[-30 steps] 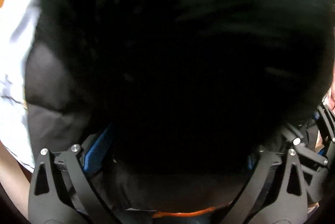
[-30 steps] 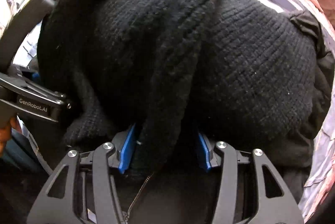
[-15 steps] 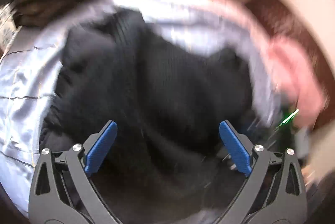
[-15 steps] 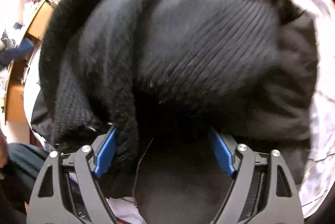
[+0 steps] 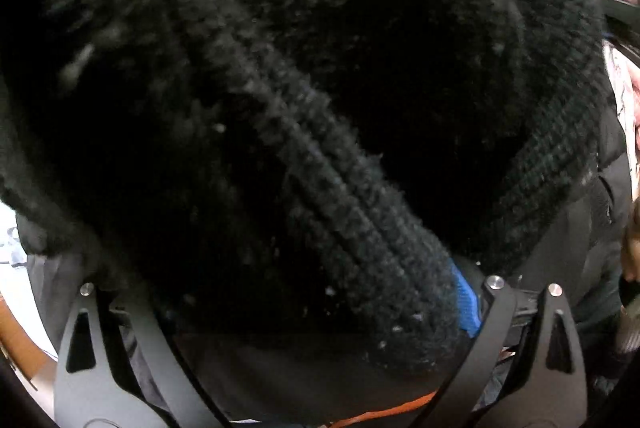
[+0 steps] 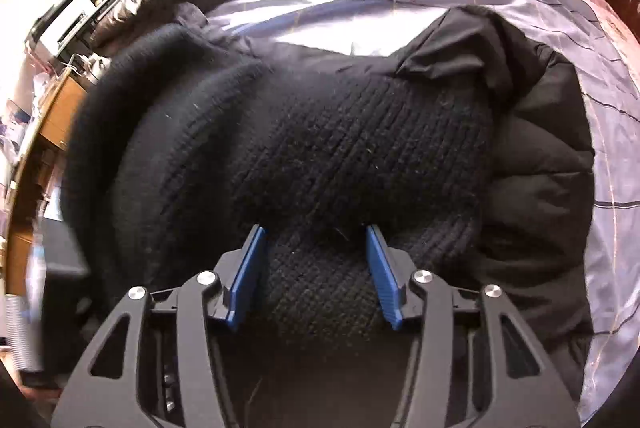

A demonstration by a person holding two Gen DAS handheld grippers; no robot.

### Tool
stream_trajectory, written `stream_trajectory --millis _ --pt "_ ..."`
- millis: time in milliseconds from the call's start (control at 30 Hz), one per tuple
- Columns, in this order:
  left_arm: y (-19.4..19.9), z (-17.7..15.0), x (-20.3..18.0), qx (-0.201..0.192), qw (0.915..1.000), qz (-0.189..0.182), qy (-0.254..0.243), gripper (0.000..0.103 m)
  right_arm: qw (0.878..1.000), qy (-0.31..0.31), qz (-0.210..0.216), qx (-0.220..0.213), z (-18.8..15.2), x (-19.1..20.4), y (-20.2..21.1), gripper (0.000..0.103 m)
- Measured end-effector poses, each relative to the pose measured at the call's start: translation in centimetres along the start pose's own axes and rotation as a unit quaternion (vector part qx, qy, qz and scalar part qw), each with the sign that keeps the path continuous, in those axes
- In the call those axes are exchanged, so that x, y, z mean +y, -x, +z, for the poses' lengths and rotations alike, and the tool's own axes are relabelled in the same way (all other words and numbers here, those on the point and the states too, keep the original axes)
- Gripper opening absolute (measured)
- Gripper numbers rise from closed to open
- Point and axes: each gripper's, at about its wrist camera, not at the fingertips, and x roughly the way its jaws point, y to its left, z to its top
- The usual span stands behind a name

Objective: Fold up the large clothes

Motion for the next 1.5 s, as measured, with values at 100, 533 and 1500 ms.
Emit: stream_trajectory --millis 100,533,1500 --pt "1.6 -0.6 -1.4 -0.033 0.9990 0.023 -0.018 0.098 1.000 -0.013 0.018 0.008 0.4 0.0 1.0 0.054" --pt "16.2 0.9 6.6 -0.192 0.9605 -0.183 0.085 0.101 0.983 -0.130 0.097 -0.089 4.7 -9.6 13.5 0.090" --pt "8.1 2.0 5.5 -0.107 0.9881 -0.006 0.110 0.098 0.942 -0.027 0.288 0.171 -4.4 3.9 -2.0 0.091"
